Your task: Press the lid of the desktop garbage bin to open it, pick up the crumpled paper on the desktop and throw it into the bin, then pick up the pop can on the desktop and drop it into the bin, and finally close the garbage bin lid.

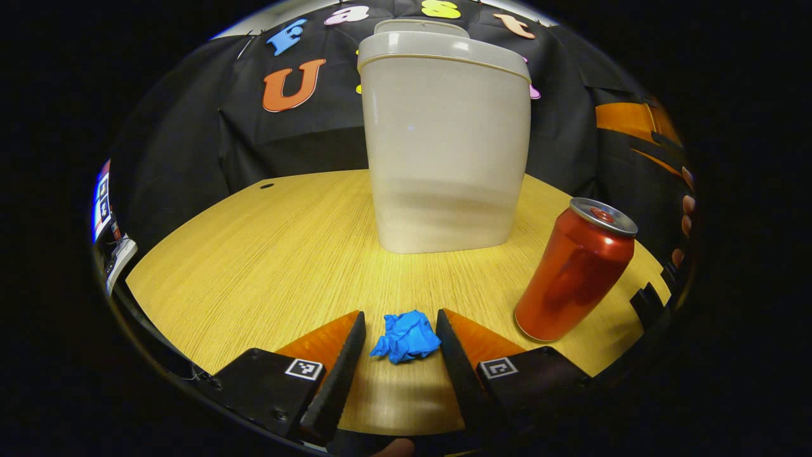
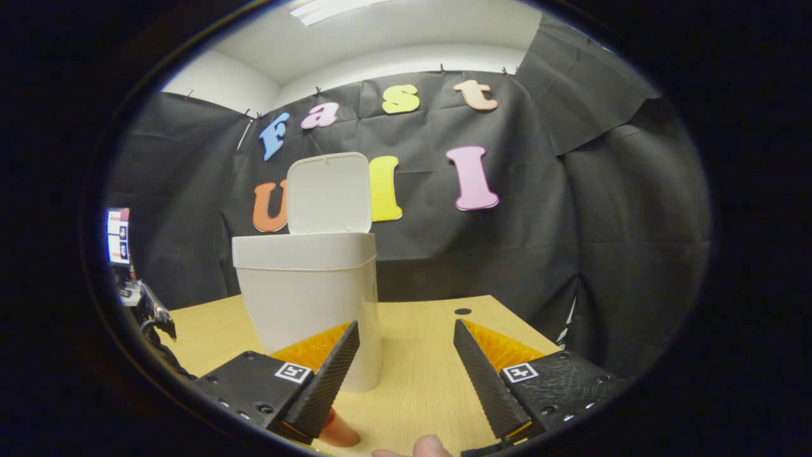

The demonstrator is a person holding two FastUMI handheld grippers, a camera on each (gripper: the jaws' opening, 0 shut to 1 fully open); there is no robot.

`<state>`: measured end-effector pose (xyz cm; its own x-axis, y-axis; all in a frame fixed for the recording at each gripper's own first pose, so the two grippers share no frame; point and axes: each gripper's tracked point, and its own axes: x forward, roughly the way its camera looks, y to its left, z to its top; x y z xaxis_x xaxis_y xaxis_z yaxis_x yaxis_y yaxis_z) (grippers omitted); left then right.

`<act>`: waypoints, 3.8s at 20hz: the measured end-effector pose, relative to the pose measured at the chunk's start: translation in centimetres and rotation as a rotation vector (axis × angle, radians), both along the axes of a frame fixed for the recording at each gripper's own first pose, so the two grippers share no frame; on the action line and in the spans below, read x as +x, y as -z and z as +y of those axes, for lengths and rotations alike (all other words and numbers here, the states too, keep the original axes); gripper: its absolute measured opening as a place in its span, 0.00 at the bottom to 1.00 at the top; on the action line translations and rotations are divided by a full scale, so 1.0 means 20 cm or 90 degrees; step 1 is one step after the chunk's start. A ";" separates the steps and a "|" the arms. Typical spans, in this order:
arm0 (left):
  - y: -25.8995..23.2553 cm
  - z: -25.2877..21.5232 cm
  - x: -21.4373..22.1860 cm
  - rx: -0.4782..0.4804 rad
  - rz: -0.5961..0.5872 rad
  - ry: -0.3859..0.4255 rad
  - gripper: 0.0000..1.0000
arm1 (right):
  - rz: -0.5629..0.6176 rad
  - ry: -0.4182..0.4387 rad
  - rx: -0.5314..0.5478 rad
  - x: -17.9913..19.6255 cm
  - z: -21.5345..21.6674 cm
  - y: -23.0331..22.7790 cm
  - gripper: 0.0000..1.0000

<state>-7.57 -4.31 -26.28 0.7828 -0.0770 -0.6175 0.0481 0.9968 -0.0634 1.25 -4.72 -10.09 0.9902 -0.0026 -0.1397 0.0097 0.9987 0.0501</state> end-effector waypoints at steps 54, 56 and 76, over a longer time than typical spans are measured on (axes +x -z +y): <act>-0.38 0.39 0.10 -0.022 -0.140 -0.070 0.27 | 0.186 -0.082 -0.032 -0.27 0.48 0.69 0.97; -0.40 0.40 0.11 -0.019 -0.146 -0.073 0.27 | 0.197 -0.076 -0.028 -0.26 0.47 0.71 0.96; -0.74 0.41 0.27 -0.011 -0.240 -0.070 0.27 | 0.199 -0.081 -0.017 -0.27 0.45 0.70 0.81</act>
<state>-2.20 3.88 -11.51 0.9584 0.0130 -0.2850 -0.0366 0.9963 -0.0780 -4.20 4.25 -24.01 0.8919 0.1100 -0.4386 -0.1038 0.9939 0.0383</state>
